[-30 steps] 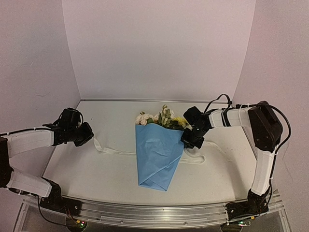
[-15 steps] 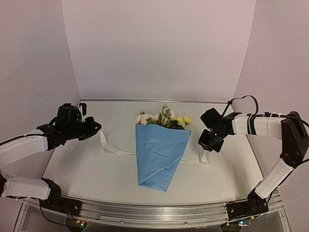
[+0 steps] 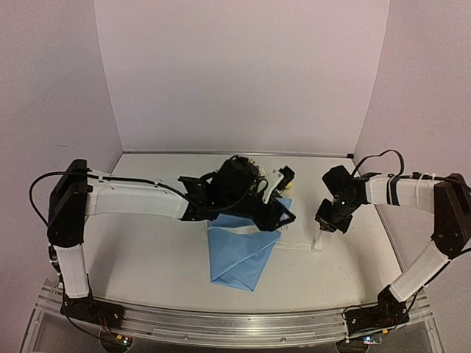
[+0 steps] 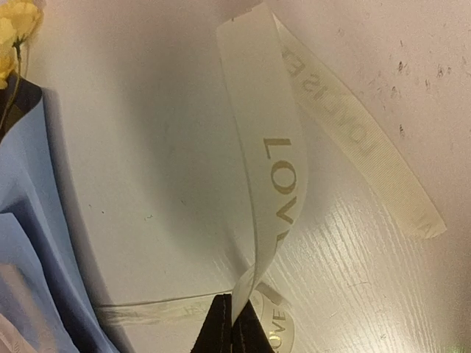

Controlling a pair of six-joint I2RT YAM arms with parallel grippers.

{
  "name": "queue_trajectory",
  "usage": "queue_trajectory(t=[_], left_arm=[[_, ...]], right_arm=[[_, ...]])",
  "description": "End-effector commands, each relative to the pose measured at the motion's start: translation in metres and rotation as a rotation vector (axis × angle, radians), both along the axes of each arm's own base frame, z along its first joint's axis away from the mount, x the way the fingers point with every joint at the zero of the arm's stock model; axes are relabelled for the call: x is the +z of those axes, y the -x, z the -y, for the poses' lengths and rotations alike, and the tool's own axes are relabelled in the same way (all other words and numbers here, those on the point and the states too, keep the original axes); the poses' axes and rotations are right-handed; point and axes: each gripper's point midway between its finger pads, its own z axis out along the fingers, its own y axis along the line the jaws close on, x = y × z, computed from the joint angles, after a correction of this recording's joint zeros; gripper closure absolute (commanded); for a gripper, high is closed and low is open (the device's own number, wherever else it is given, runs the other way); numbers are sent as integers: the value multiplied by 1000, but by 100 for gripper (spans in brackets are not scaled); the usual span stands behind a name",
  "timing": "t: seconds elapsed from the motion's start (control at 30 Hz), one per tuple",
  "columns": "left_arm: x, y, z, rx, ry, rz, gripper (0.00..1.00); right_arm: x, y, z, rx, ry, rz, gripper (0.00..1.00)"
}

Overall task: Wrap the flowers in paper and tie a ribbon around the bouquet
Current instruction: Place the left side of the ribbon on the folded bouquet, then place the right side of the ribbon on the folded bouquet.

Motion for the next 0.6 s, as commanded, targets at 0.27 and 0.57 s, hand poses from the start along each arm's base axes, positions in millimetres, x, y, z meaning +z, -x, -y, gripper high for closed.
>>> queue_trajectory(t=[0.27, 0.57], left_arm=[[-9, -12, -34, 45, -12, -122, 32], [1, -61, -85, 184, 53, -309, 35]], right_arm=[[6, -14, -3, 37, 12, 0, 96], [52, -57, 0, 135, 122, 134, 93]])
